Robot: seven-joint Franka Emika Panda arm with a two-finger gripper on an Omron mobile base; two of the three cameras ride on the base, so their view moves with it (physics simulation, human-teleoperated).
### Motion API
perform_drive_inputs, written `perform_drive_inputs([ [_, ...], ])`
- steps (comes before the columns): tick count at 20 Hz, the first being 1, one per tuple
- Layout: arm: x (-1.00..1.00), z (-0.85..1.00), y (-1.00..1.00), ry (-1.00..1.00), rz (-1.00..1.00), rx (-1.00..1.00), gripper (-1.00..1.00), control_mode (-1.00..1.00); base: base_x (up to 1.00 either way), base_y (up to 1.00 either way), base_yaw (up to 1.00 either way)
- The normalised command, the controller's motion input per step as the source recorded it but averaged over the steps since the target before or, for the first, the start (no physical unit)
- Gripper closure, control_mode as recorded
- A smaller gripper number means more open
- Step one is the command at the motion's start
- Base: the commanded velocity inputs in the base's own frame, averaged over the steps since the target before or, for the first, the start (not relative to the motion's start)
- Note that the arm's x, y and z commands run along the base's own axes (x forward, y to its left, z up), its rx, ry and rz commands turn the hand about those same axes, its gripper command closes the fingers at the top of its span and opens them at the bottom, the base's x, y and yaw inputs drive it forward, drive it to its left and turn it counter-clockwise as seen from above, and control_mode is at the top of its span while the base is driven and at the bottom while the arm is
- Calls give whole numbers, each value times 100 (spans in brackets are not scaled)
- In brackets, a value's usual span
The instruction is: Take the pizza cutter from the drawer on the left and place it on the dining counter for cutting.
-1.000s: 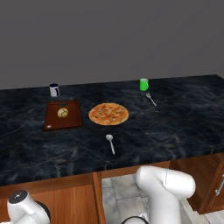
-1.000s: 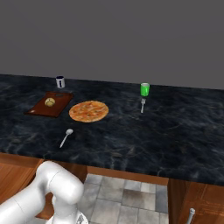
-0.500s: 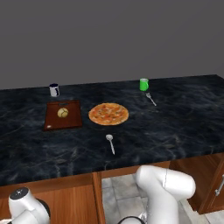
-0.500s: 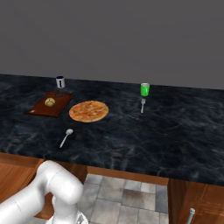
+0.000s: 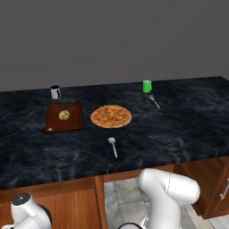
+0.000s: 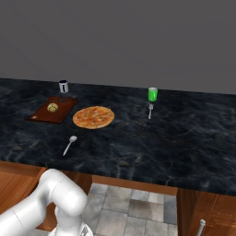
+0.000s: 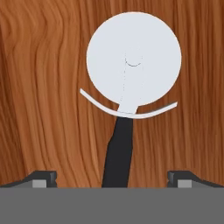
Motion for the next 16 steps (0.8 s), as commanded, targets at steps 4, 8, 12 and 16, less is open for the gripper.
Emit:
perform_drive_inputs([
  [4,0,-24,0,-1,0,0,-100,-100,0,0,0],
  [8,0,-20,0,-1,0,0,-100,-100,0,0,0],
  [12,0,-16,0,0,0,0,-100,-100,0,0,0],
  [16,0,-17,0,-2,0,0,-100,-100,0,0,0],
])
